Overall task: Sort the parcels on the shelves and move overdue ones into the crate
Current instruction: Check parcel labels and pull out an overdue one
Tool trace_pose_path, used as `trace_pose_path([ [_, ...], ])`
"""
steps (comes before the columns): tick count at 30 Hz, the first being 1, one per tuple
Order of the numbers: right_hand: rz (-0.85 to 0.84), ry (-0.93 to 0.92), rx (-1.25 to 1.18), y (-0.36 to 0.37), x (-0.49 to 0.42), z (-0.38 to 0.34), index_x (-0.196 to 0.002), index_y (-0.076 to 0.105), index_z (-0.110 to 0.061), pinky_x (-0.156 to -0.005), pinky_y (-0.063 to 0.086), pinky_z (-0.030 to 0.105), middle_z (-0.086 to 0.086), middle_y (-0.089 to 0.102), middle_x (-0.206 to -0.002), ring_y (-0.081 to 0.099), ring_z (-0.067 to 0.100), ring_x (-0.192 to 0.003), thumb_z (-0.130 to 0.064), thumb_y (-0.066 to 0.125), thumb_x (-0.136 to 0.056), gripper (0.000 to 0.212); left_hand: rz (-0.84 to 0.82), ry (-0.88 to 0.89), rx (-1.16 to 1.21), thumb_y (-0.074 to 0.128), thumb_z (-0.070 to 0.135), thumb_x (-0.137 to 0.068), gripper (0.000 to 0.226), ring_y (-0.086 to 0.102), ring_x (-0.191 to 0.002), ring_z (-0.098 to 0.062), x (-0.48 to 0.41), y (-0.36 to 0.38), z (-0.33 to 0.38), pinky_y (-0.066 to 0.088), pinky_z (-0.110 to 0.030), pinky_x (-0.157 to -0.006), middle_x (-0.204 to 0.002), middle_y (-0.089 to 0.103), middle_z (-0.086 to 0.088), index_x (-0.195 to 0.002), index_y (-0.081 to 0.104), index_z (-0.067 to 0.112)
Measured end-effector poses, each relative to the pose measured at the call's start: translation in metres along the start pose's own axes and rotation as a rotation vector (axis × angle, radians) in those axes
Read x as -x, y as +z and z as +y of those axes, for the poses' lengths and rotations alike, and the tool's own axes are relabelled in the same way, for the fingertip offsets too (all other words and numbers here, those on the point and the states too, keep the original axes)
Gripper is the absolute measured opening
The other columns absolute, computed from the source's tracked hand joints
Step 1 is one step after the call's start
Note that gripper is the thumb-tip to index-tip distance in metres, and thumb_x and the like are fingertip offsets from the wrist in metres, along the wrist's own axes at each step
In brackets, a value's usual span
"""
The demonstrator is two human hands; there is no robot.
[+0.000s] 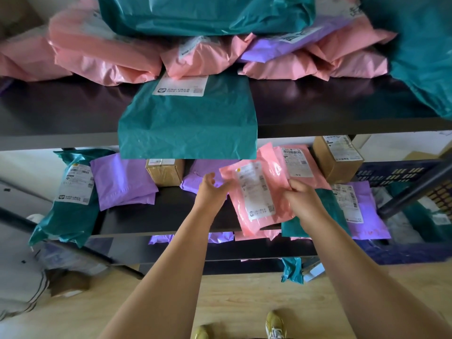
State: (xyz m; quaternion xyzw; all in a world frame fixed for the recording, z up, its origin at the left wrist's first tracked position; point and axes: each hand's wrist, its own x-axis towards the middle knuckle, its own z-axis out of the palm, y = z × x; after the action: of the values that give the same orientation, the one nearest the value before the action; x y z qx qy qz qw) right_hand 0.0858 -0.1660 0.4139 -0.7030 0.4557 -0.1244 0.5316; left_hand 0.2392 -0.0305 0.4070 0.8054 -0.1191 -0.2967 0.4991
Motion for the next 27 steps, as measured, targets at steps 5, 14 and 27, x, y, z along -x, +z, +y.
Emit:
trace_pose_path([
  [5,-0.056,0.164,-0.292,0.001,-0.001,0.004,-0.094,0.063,-0.012,-0.063,0.06,0.04,0.013,0.069,-0.093,0.07,0.029,-0.088,-0.009,0.054,-0.097,0.01,-0.288,-0.195,0.181,0.071,0.027,-0.089,0.051,0.067,-0.11,-0.025,0.007,0.004,-0.016,0.051,-0.037,-0.098,-0.121,0.069,-0.008,-0.132,0.056,0.005],
  [14,-0.084,0.208,-0.343,0.002,-0.006,0.013,-0.103,0.063,-0.011,-0.059,0.057,0.035,0.014,0.07,-0.099,0.069,0.032,-0.094,-0.012,0.054,-0.098,0.01,-0.366,-0.194,0.239,0.073,0.012,-0.086,0.029,0.073,-0.096,-0.023,0.009,0.005,-0.018,0.058,-0.036,-0.088,-0.104,0.075,-0.009,-0.112,0.067,0.002],
  [27,-0.149,0.281,-0.327,-0.022,-0.007,0.035,-0.124,0.055,-0.009,-0.066,0.061,0.035,0.013,0.072,-0.101,0.074,0.029,-0.084,-0.007,0.07,-0.087,0.039,-0.244,-0.216,0.248,0.07,0.012,-0.087,0.026,0.072,-0.095,-0.028,-0.004,0.046,-0.013,0.058,-0.041,-0.088,-0.104,0.074,-0.011,-0.112,0.067,0.003],
])
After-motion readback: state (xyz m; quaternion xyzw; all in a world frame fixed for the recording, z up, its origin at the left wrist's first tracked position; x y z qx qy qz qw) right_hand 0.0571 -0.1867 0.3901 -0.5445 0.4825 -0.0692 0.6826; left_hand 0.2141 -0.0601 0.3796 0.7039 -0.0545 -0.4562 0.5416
